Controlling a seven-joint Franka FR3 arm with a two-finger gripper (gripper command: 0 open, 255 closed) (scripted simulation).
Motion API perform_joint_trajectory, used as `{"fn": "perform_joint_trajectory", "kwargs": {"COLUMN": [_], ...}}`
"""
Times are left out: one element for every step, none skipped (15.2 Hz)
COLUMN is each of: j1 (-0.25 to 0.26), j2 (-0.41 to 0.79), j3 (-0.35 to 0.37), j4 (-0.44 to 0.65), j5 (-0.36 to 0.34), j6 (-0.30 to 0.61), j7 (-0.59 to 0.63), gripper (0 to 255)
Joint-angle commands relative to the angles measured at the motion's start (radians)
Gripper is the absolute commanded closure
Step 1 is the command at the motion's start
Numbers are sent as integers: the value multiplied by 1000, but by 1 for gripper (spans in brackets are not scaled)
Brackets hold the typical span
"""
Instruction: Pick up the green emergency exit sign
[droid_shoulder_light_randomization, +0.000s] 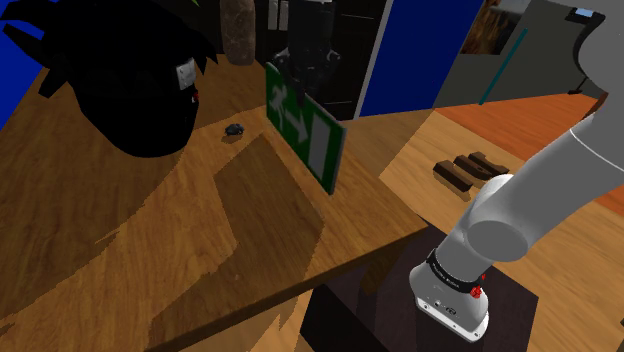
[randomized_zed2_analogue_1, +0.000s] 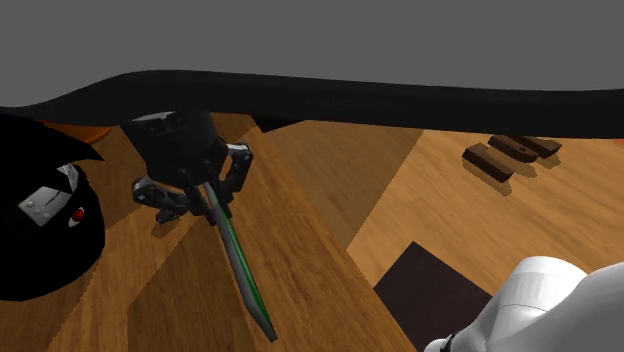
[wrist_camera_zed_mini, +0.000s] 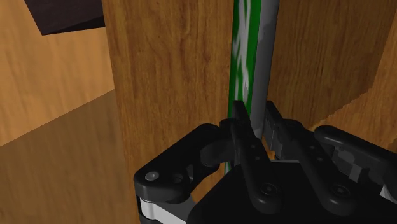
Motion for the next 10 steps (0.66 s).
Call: {"fn": "perform_joint_trajectory", "kwargs": {"j1": [-1, -1, -1, -1, -2, -2, -2, -2, -2, -2], "j2": [10, 15, 20, 26, 32, 38, 44, 51, 52, 52], "j3": [1, 2, 2, 3, 4, 5, 6, 7, 7, 7], "j4": [38, 57, 76, 95, 115, 135, 156, 177, 180, 180], "j5": [-4, -5, -7, -9, -11, -13, -15, -17, -18, -18], "j6": [-28, -42, -56, -70, -85, -99, -114, -129, -131, -131], "j7": [3, 4, 6, 7, 9, 11, 12, 14, 15, 15], "gripper": [255, 255, 255, 255, 255, 255, 255, 255, 255, 255]}}
